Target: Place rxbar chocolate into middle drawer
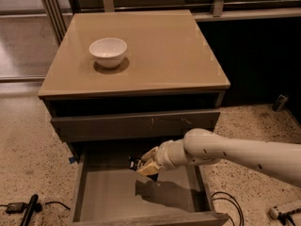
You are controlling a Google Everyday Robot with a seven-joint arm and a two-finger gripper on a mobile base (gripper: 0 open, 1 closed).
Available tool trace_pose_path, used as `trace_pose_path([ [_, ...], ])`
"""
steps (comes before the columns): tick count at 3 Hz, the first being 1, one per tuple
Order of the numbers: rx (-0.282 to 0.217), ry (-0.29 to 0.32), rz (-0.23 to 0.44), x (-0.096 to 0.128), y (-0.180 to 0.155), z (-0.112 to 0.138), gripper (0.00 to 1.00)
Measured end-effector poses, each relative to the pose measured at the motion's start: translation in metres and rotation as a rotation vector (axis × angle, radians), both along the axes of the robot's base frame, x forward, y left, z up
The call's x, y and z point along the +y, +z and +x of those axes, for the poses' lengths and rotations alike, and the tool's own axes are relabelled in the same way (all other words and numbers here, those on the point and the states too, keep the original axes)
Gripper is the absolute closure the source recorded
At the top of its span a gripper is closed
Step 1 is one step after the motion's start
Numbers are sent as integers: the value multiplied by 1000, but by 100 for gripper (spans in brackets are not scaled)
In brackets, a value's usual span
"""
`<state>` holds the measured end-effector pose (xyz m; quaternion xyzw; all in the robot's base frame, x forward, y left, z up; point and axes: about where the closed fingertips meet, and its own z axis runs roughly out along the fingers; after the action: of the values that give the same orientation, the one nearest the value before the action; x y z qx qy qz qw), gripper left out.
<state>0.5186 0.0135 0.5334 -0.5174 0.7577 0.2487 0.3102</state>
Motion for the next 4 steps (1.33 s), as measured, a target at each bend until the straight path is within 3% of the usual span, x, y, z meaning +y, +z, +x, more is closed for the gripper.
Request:
trace_pose_path([
  [2, -94, -38, -74, -15, -48, 25, 100],
  [4, -70, -27, -86, -10, -64, 25, 100],
])
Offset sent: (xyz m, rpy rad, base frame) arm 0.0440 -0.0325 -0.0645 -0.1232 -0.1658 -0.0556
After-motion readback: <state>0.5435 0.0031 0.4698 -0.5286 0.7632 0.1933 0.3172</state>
